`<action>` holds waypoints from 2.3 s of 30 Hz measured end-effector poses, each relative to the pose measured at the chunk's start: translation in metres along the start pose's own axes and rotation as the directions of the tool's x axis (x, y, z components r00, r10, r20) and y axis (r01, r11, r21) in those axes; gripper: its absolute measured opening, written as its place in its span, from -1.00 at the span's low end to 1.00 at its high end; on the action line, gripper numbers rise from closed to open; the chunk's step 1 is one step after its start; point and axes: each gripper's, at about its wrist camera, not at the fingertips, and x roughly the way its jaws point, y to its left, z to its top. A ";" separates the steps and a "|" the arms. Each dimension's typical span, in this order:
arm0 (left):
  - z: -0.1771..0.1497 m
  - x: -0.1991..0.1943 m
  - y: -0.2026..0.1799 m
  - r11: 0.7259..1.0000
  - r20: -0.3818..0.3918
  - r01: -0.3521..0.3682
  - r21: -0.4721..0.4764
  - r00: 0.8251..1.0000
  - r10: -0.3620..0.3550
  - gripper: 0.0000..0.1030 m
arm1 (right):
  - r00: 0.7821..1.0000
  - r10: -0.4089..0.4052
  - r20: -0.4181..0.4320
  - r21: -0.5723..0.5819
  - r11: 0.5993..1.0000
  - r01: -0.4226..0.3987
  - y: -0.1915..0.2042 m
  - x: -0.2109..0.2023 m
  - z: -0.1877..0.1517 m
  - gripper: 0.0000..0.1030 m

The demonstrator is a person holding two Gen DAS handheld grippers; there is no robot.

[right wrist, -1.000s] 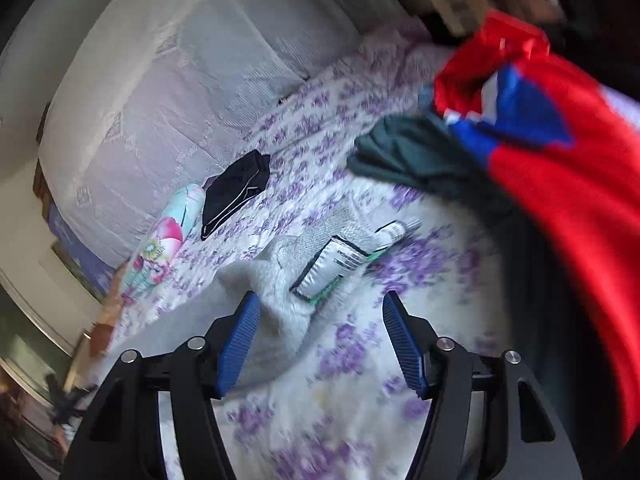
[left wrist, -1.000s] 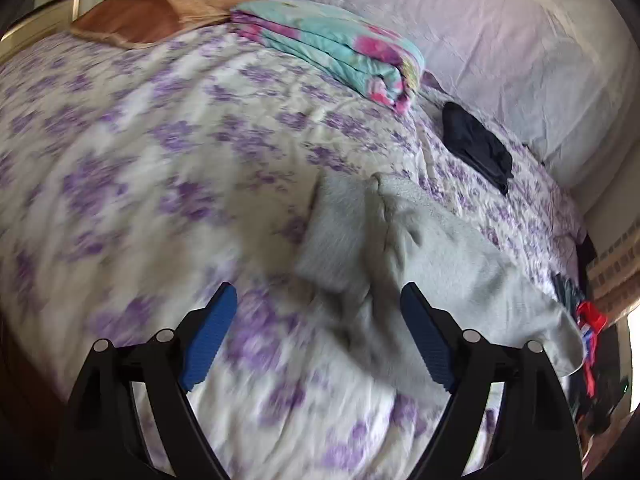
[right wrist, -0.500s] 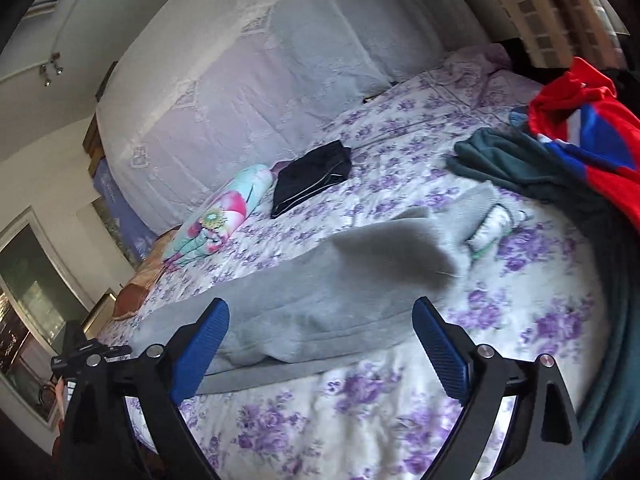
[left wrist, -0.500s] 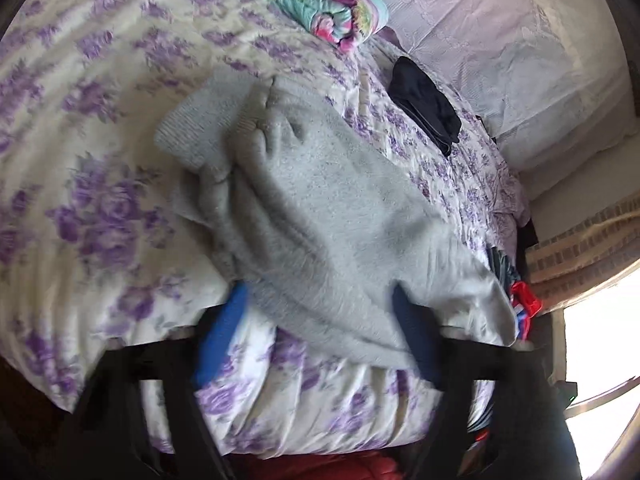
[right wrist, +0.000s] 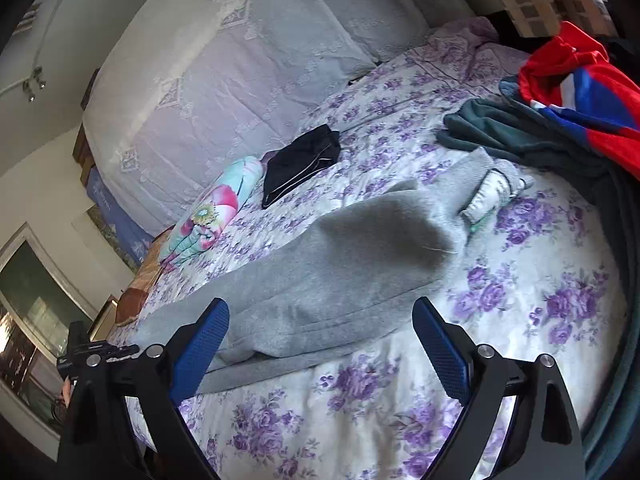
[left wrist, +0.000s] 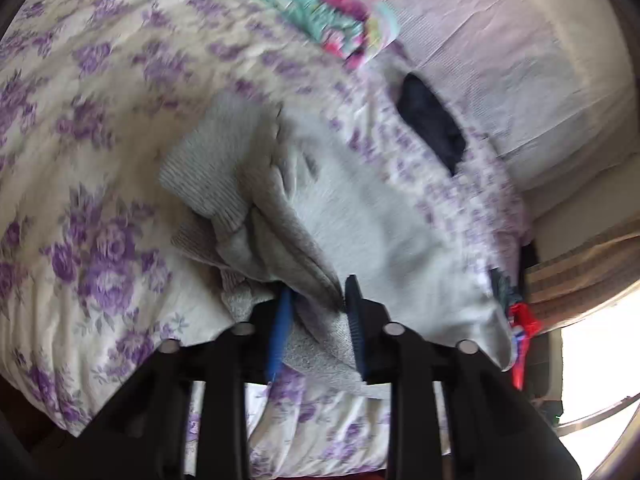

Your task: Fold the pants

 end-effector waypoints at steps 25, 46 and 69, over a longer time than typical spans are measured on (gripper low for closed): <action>0.050 -0.011 -0.051 0.986 0.056 -0.020 0.165 0.998 0.011 -0.87 | 0.993 0.113 -0.020 0.165 0.980 -0.108 -0.037 0.028 0.046 -0.81; 0.241 0.177 -0.013 0.985 -0.079 -0.114 -0.132 0.991 0.104 -0.70 | 0.983 -0.087 -0.161 0.204 0.972 0.119 -0.053 0.297 0.202 -0.19; 0.072 0.074 -0.041 0.943 -0.049 -0.166 0.288 0.981 0.188 0.37 | 0.982 -0.189 0.014 0.026 0.982 0.189 -0.040 0.172 0.122 0.93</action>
